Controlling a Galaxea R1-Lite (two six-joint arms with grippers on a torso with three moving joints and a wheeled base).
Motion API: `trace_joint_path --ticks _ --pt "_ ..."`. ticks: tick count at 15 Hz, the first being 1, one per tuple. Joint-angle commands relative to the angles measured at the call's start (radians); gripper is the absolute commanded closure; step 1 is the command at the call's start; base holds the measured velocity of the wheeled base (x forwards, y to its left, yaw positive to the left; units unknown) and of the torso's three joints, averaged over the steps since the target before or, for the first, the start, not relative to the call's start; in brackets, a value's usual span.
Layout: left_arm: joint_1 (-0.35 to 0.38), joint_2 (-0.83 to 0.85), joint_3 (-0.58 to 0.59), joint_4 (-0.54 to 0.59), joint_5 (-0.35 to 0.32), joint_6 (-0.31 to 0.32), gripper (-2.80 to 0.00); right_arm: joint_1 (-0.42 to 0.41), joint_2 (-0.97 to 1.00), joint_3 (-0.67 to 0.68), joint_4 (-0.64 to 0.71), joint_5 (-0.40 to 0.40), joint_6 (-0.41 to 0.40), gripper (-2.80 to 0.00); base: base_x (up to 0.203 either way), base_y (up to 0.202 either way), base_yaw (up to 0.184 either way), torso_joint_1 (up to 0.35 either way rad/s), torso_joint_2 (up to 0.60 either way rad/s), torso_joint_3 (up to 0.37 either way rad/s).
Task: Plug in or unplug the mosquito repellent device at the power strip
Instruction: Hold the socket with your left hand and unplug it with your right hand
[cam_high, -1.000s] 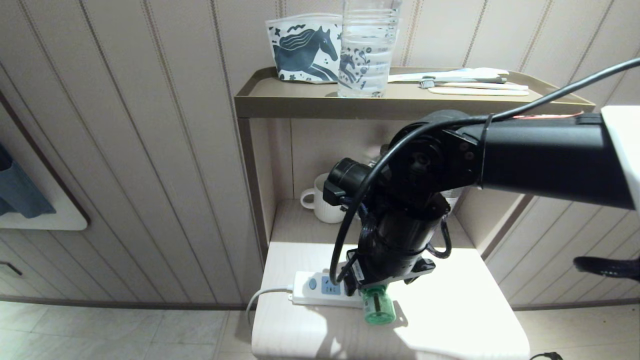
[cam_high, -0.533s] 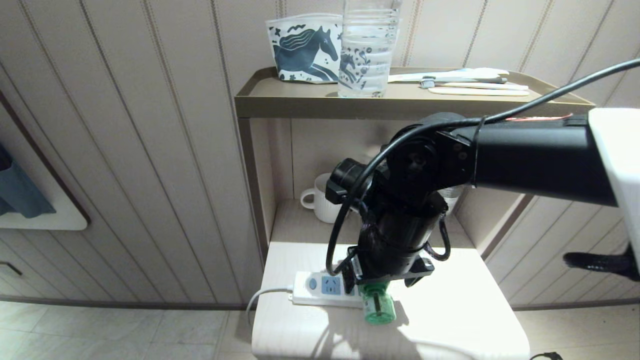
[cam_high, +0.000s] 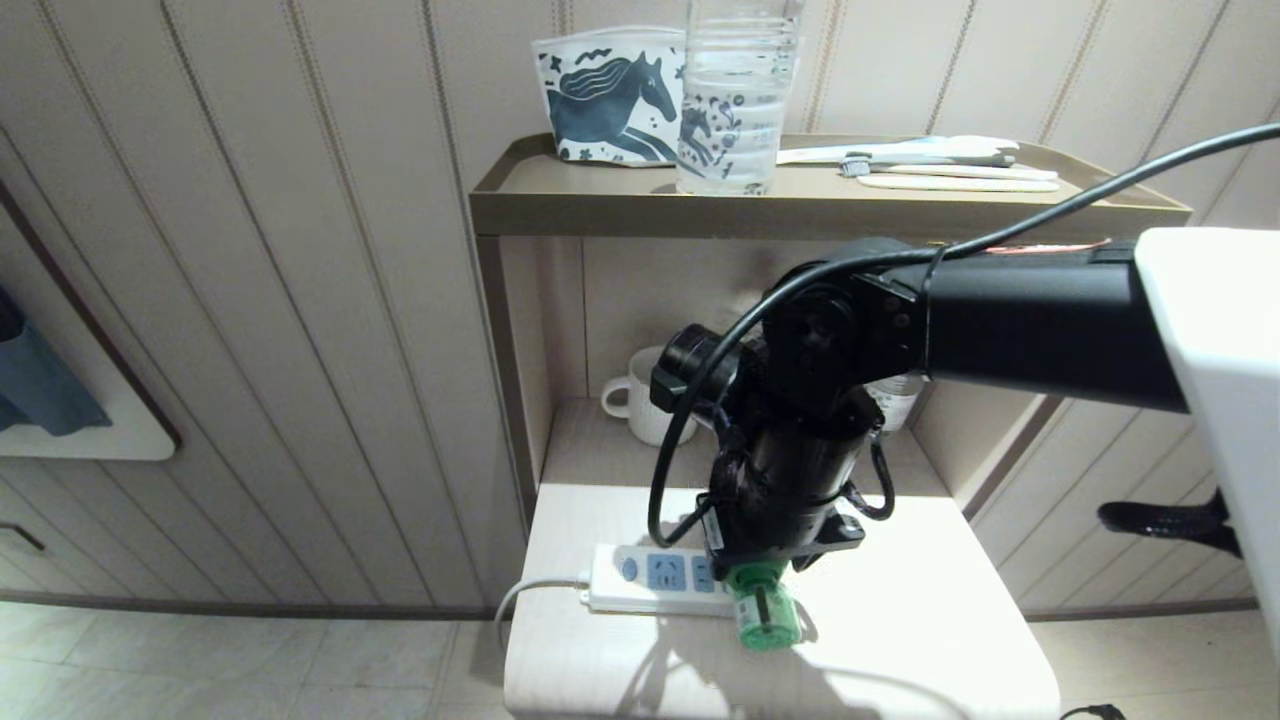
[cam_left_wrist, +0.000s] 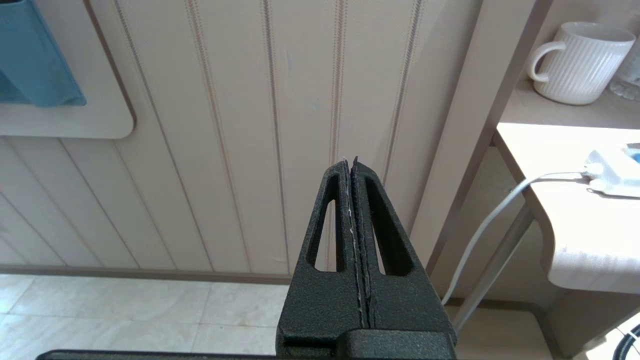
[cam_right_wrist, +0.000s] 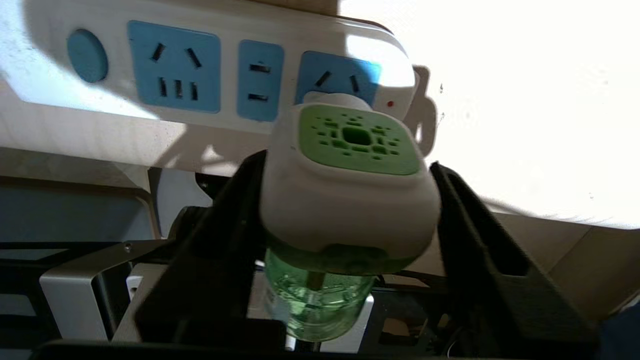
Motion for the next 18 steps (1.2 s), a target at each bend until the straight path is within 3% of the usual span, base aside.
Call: trace_joint_path --ticks 1,9,10,13,15,18 --pt "0.000 0.000 0.000 -0.001 0.000 0.000 0.00 0.004 -0.002 -0.001 0.006 -0.003 0.003 0.00 0.000 0.000 0.000 0.000 0.00 0.000" --pt "0.001 0.024 -0.043 0.023 0.023 0.023 0.00 0.004 0.000 0.000 0.003 -0.003 0.001 0.00 0.000 0.000 0.000 0.000 0.00 0.000" --pt "0.001 0.066 -0.116 0.040 0.030 0.010 0.00 0.004 -0.002 0.000 0.003 -0.005 0.001 0.00 0.000 0.000 0.000 0.000 0.00 0.000" --pt "-0.007 0.349 -0.506 0.155 0.014 -0.112 0.00 0.002 -0.011 -0.001 0.001 -0.005 -0.003 0.00 0.000 0.000 0.000 0.000 0.00 0.000" --pt "-0.033 0.611 -0.683 0.329 -0.112 -0.192 0.00 0.004 -0.006 -0.001 -0.030 -0.005 -0.003 0.00 0.000 0.000 0.000 0.000 0.00 0.000" --pt "-0.068 0.954 -0.785 0.492 -0.447 -0.256 0.00 0.005 -0.011 -0.001 -0.081 -0.005 -0.010 0.00 0.000 0.000 0.000 0.000 0.00 0.000"
